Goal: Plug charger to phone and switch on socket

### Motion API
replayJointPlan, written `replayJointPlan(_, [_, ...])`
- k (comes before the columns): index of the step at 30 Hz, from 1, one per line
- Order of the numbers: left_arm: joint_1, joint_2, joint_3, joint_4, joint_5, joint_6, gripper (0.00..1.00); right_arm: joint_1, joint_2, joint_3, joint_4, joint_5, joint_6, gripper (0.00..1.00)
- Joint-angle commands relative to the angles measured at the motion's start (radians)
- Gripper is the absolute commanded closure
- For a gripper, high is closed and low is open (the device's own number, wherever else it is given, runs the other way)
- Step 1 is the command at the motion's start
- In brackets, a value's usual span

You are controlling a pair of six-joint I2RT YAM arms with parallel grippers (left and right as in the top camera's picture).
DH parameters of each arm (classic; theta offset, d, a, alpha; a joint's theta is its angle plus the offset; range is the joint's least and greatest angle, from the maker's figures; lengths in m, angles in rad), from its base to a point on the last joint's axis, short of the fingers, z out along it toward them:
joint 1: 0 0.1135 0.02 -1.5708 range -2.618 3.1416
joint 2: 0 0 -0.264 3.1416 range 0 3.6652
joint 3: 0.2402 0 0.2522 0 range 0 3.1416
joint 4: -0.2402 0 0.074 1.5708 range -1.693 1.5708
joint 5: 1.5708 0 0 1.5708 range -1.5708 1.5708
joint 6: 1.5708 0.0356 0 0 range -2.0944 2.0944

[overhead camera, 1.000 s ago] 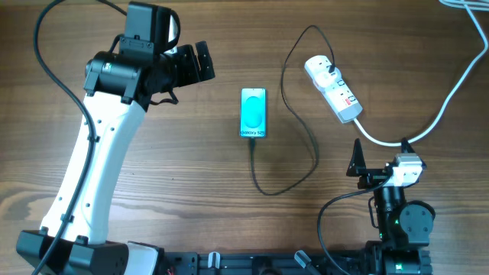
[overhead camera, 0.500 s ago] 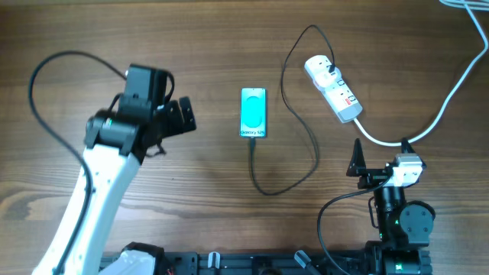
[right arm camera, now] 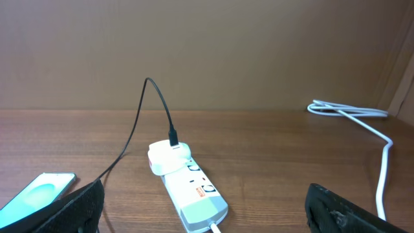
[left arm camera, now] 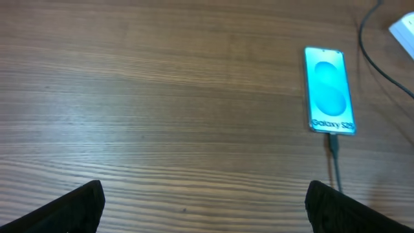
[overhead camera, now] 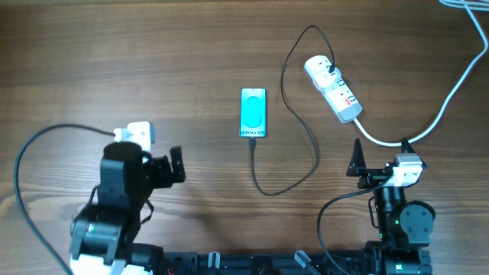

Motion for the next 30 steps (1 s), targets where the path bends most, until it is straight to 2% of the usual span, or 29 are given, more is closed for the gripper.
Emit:
replayJointPlan(1, [0.064, -0.108, -0.111, 0.032, 0.051, 0.04, 0.0, -0.005, -0.011, -0.002, 0.002, 0.006, -0.017, 0.0])
replayJointPlan(6, [0.126, -0.32, -0.286, 0.201, 0.19, 0.04, 0.0, -0.005, -0.011, -0.002, 0.002, 0.006, -0.017, 0.0])
replayJointPlan(12, [0.159, -0.573, -0.462, 0.374, 0.195, -0.074, 0.0, -0.005, -0.011, -0.002, 0.002, 0.006, -0.017, 0.0])
replayJointPlan(15, [0.167, -0.64, -0.544, 0.511, 0.194, -0.076, 0.0, -0.005, -0.011, -0.002, 0.002, 0.006, -0.017, 0.0])
replayJointPlan(18, [0.167, -0.687, -0.613, 0.613, 0.175, -0.076, 0.0, -0.005, -0.011, -0.002, 0.002, 0.006, -0.018, 0.0])
replayJointPlan(25, [0.167, -0.687, -0.677, 0.748, 0.099, -0.077, 0.0, -0.005, -0.011, -0.002, 0.002, 0.006, -0.018, 0.0])
replayJointPlan(30, [0.167, -0.687, -0.678, 0.726, 0.043, -0.06, 0.0, -0.005, -0.011, -0.002, 0.002, 0.006, -0.017, 0.0])
